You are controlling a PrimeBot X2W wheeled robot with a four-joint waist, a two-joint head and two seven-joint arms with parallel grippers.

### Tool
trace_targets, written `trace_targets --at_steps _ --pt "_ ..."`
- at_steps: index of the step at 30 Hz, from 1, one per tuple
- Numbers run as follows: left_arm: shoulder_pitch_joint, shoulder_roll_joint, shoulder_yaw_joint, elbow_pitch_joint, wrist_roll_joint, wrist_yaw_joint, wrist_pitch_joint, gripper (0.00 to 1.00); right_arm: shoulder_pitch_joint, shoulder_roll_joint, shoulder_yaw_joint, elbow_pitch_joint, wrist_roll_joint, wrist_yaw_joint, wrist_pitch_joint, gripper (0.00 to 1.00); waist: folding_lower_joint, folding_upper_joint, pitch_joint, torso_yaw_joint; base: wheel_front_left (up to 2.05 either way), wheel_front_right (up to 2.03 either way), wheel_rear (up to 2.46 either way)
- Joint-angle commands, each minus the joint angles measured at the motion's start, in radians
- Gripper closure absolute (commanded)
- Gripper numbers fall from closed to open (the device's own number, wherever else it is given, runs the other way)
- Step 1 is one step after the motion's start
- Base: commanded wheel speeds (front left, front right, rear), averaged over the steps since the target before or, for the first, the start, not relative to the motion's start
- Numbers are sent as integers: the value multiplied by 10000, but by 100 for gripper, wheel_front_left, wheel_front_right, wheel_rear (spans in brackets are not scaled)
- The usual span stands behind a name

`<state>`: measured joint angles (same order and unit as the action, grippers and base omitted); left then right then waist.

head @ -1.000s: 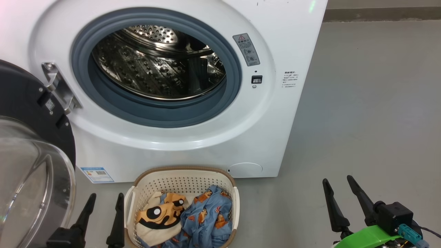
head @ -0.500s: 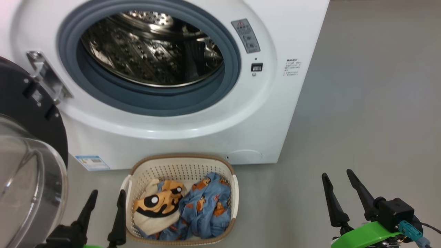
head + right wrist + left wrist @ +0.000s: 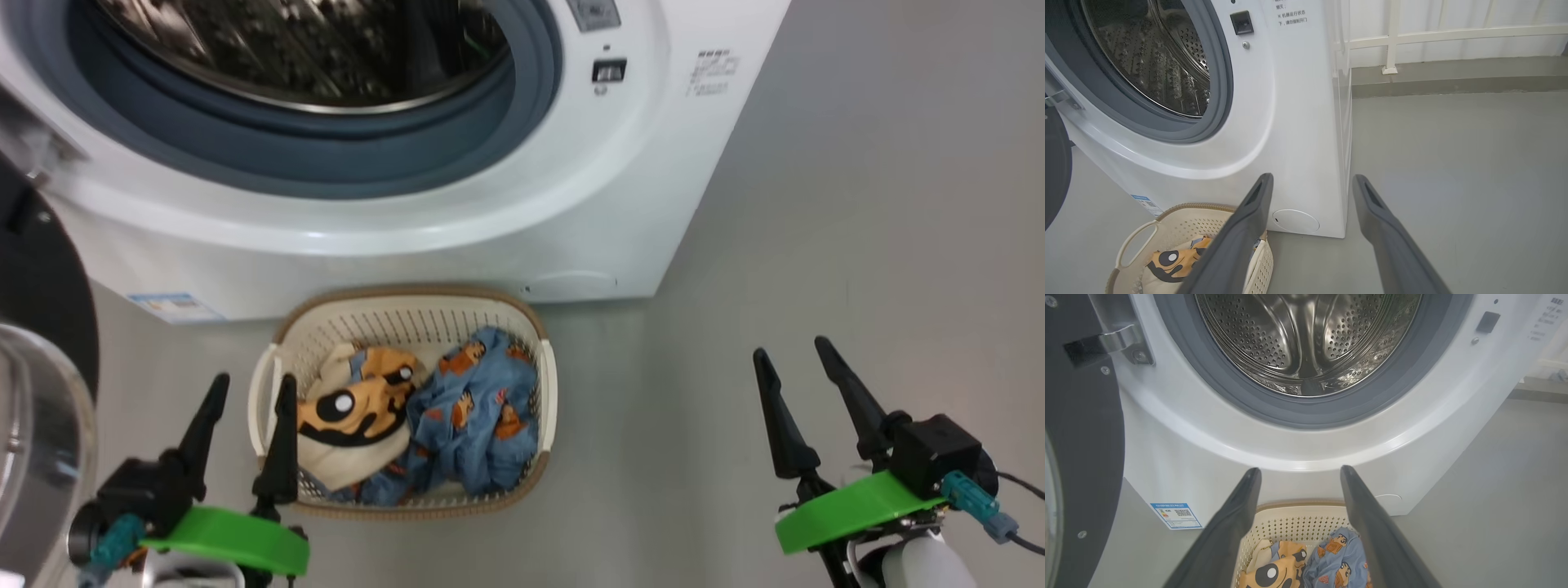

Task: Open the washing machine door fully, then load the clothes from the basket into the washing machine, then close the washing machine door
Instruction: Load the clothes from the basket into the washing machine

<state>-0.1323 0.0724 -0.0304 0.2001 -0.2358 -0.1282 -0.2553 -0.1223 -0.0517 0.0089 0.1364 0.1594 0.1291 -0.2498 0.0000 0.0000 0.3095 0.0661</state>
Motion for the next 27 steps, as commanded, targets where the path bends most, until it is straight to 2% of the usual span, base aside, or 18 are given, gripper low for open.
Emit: trace_targets --at_steps 1,16,27 --pt "-333 251 252 -117 -106 -25 -65 0 -214 12 259 -291 -117 16 -120 0 0 0 846 -161 0 0 0" --pt "-2454 808 -321 1080 -516 -25 -65 0 -1090 14 476 -578 -270 16 -120 0 0 0 3345 -558 0 0 0" --pt "-3805 1067 -767 3139 -756 -25 -65 0 -1427 14 590 -842 -141 16 -120 0 0 0 4643 -893 0 0 0"
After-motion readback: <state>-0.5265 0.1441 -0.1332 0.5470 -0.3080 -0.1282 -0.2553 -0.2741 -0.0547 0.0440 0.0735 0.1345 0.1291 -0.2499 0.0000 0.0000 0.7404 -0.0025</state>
